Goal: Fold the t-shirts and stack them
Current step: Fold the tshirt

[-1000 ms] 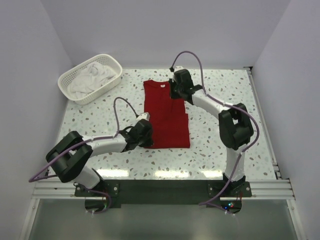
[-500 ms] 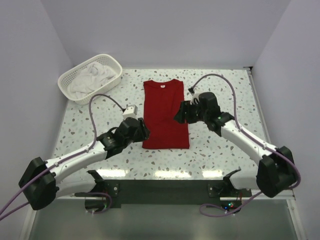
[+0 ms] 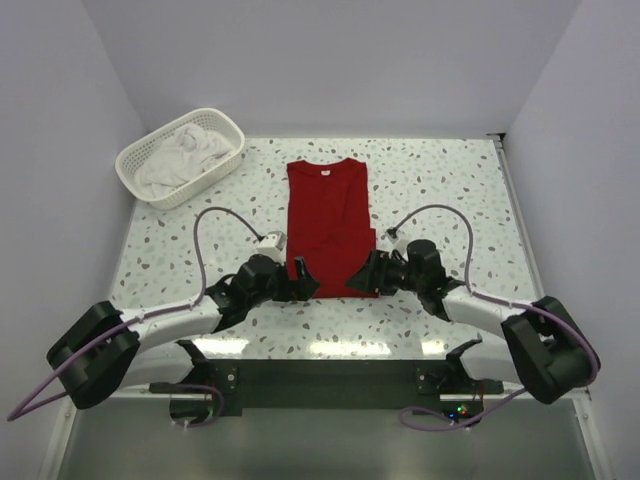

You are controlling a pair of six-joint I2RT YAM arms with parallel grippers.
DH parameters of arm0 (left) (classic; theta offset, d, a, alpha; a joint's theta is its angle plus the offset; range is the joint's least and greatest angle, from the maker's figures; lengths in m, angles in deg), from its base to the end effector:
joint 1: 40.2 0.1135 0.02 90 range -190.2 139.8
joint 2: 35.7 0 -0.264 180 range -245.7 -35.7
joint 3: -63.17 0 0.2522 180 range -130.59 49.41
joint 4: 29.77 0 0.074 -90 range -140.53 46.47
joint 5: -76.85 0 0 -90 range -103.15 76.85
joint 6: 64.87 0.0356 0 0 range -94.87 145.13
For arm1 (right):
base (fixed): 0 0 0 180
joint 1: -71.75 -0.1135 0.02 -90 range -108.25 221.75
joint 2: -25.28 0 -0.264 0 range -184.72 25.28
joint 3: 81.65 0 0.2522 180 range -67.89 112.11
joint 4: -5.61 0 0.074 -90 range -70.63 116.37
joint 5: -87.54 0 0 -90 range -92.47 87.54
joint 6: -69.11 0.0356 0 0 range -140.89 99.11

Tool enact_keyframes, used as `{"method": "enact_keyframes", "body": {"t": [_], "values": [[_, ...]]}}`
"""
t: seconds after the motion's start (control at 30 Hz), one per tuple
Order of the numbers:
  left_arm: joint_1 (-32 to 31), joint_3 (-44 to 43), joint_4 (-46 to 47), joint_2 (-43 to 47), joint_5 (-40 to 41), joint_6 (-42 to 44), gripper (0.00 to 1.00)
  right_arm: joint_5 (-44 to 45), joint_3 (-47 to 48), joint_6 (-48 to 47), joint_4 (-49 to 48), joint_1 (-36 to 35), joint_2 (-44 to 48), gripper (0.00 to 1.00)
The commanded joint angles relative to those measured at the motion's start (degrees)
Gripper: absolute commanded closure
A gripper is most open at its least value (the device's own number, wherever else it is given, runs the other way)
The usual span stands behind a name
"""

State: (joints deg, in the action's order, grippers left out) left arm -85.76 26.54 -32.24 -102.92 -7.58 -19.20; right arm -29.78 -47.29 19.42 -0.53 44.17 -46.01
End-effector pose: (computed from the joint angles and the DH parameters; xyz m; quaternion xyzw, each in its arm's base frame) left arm 0.1611 -0.1594 0.1689 -0.0137 0.8782 -0.3061 0.3672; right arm 0.1942 0.1199 0.1579 -0.0223 0.8526 0.4384 0.2836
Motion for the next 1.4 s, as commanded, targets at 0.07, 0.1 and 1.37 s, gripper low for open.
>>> {"method": "enact_keyframes", "body": {"t": [0.07, 0.1, 1.37], "values": [[0.2, 4.2, 21.1, -6.2, -6.5, -0.4, 0.05, -3.2, -3.5, 4.2, -20.5, 2.2, -8.8, 0.22], [1.3, 4.8, 21.8, -7.0, -6.9, -0.9, 0.08, -3.4, -4.3, 5.4, -23.9, 3.3, -10.6, 0.22], [7.7, 18.5, 41.7, -12.2, -13.2, -18.4, 0.39, -8.6, -2.3, 27.1, -72.4, -4.3, -49.6, 0.20]]}}
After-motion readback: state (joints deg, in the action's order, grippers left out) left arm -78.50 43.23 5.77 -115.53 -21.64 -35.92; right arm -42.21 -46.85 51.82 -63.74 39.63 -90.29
